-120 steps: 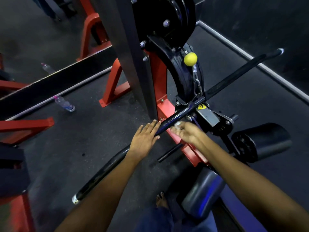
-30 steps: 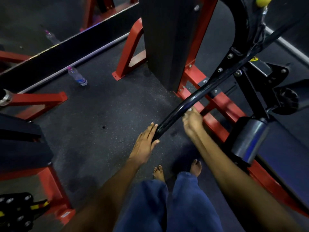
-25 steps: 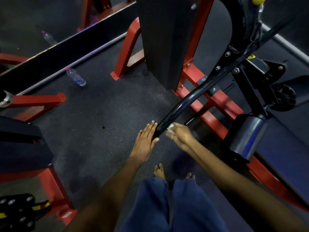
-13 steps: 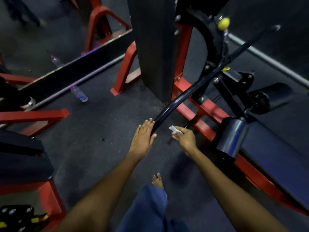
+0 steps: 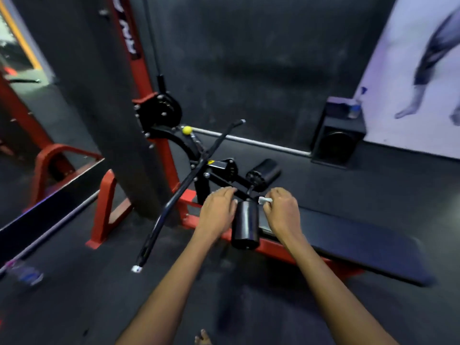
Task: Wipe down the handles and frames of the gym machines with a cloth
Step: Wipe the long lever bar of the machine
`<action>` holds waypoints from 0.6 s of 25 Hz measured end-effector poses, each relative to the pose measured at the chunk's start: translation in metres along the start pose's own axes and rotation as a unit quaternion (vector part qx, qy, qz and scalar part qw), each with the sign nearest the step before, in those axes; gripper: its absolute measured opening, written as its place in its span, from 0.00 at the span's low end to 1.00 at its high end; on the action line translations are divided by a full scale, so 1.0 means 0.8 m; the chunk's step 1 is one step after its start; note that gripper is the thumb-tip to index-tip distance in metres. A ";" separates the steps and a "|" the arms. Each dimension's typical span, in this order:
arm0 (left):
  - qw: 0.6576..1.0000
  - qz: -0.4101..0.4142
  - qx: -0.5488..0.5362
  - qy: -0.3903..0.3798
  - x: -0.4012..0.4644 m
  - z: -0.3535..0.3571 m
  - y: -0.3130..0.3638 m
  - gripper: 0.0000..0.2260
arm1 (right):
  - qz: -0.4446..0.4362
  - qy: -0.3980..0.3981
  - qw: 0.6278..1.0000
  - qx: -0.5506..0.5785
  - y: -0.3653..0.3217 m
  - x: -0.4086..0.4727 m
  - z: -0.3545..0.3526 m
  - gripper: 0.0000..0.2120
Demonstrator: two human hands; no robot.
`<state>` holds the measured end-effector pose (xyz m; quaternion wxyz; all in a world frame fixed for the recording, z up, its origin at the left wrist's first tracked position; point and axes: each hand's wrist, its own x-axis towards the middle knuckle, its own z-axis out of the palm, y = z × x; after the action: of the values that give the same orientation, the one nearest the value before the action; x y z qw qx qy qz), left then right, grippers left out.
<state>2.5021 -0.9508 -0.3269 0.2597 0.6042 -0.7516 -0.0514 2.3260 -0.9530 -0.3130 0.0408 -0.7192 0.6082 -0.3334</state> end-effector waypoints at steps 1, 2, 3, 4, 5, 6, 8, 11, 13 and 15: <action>1.000 0.020 -0.007 0.009 0.003 0.000 0.034 0.16 | 0.009 0.016 1.000 -0.007 0.018 -0.009 -0.027 0.03; 0.999 0.038 -0.012 0.014 0.005 0.002 0.064 0.15 | 0.022 0.030 0.999 -0.011 0.035 -0.018 -0.052 0.03; 0.998 0.063 -0.019 0.018 0.008 0.006 0.099 0.15 | 0.038 0.052 0.998 -0.015 0.055 -0.027 -0.080 0.03; 0.996 0.085 -0.028 0.020 0.012 0.010 0.133 0.15 | 0.059 0.072 0.995 -0.018 0.075 -0.035 -0.110 0.03; 0.994 0.105 -0.036 0.019 0.017 0.015 0.167 0.15 | 0.077 0.095 0.992 -0.022 0.096 -0.042 -0.137 0.03; 0.991 0.124 -0.044 0.012 0.023 0.022 0.200 0.15 | 0.097 0.111 0.989 -0.027 0.118 -0.049 -0.162 0.02; 0.986 0.155 -0.058 -0.012 0.032 0.043 0.261 0.16 | 0.138 0.125 0.982 -0.040 0.166 -0.064 -0.203 0.01; 0.980 0.182 -0.072 -0.044 0.052 0.086 0.335 0.16 | 0.202 0.136 0.969 -0.046 0.239 -0.077 -0.253 0.02; 0.974 0.207 -0.078 -0.055 0.075 0.121 0.391 0.16 | 0.227 0.146 0.961 -0.057 0.293 -0.080 -0.290 0.02; 0.968 0.224 -0.092 -0.061 0.106 0.153 0.451 0.17 | 0.241 0.154 0.956 -0.070 0.345 -0.076 -0.330 0.03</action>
<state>2.1176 -0.9636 -0.2635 0.2723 0.3899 -0.8743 -0.0976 1.9499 -0.8777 -0.2630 -0.0245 -0.4918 0.7844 -0.3771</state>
